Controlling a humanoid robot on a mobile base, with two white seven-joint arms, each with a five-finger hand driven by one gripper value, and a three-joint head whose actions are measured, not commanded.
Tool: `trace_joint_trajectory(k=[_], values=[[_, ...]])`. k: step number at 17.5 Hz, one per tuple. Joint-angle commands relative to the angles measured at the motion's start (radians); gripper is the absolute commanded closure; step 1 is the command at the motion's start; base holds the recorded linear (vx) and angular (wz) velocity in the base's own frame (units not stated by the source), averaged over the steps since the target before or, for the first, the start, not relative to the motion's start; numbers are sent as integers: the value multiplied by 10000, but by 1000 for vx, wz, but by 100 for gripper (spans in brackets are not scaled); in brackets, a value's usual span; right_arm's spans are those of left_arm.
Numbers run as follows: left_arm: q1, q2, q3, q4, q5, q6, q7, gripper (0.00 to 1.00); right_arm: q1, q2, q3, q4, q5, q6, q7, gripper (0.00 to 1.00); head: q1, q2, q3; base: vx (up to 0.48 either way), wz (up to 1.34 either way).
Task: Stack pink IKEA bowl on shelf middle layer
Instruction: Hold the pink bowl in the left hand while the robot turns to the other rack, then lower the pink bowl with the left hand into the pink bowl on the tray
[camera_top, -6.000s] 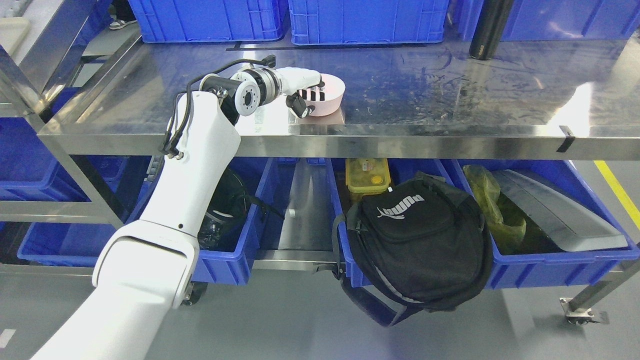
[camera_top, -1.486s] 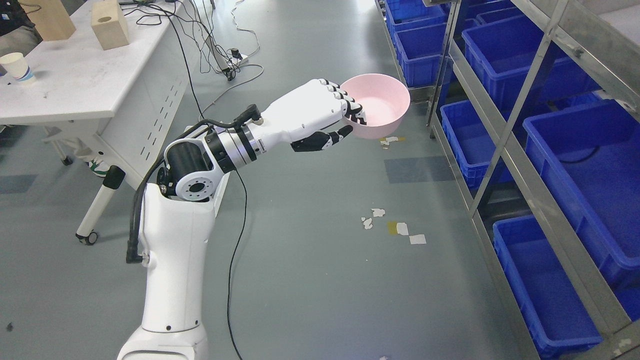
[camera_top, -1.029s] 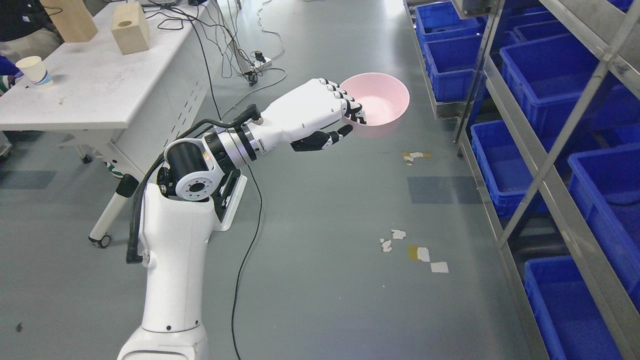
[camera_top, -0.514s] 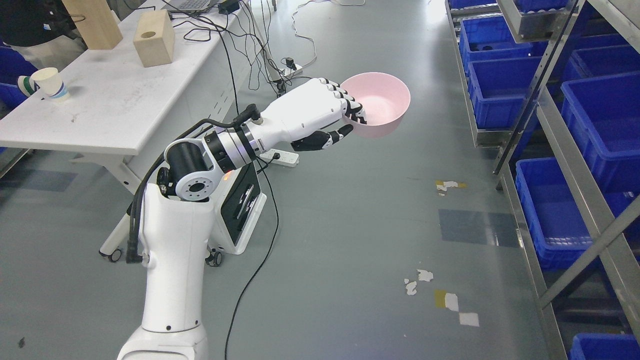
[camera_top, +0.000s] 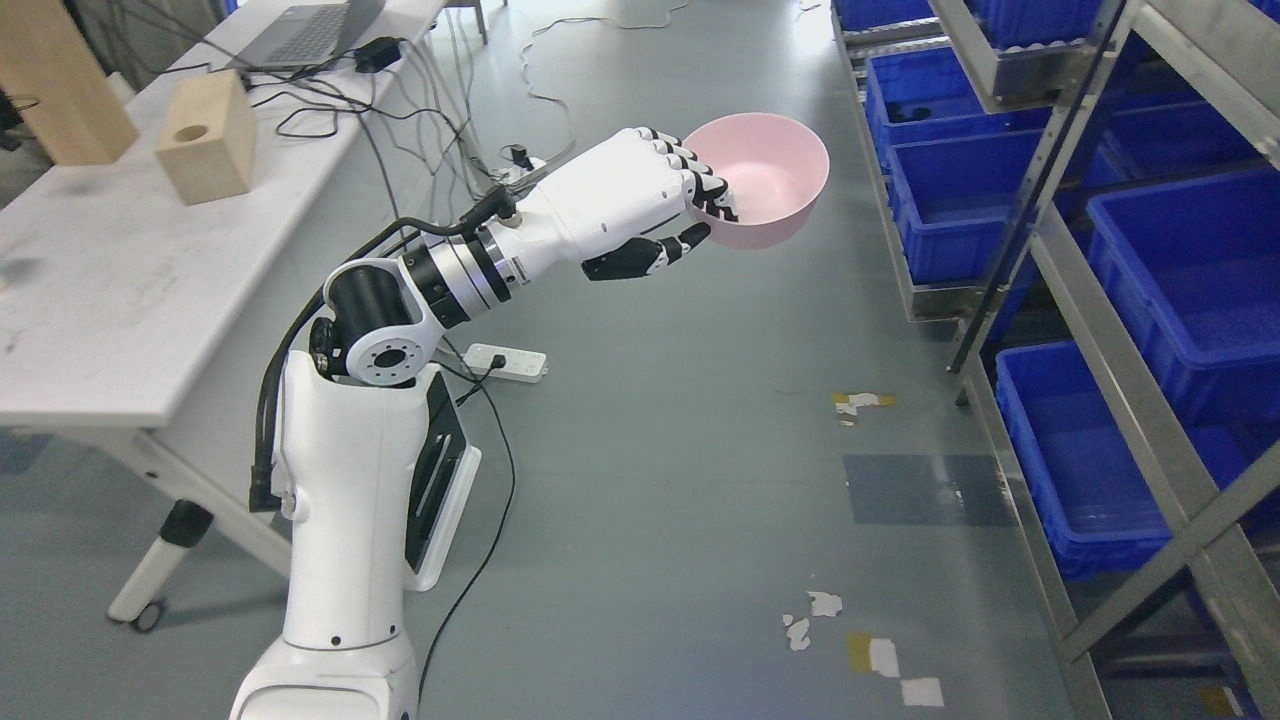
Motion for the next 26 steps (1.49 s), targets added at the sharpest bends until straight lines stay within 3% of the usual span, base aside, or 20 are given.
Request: trace_joint_trajectory(k=[1, 9, 16, 20, 26], values=[[-236, 174, -47, -9, 49, 7, 113, 98, 234, -175, 0, -174, 0, 8, 5, 0, 0, 0, 0, 189, -633], [-724, 174, -984, 82, 248, 7, 98, 98, 234, -175, 0, -174, 0, 8, 5, 0, 0, 0, 0, 109, -1050], [-2536, 174, 810, 1216, 142, 544, -558, 97, 234, -175, 0, -174, 0, 8, 5, 0, 0, 0, 0, 50, -1227], [-2522, 719, 643, 1891, -960, 544, -1006, 97, 234, -175, 0, -174, 0, 8, 5, 0, 0, 0, 0, 76, -793], [-2829, 583, 291, 2965, -1331, 544, -884, 97, 234, -175, 0, -174, 0, 8, 5, 0, 0, 0, 0, 92, -472]])
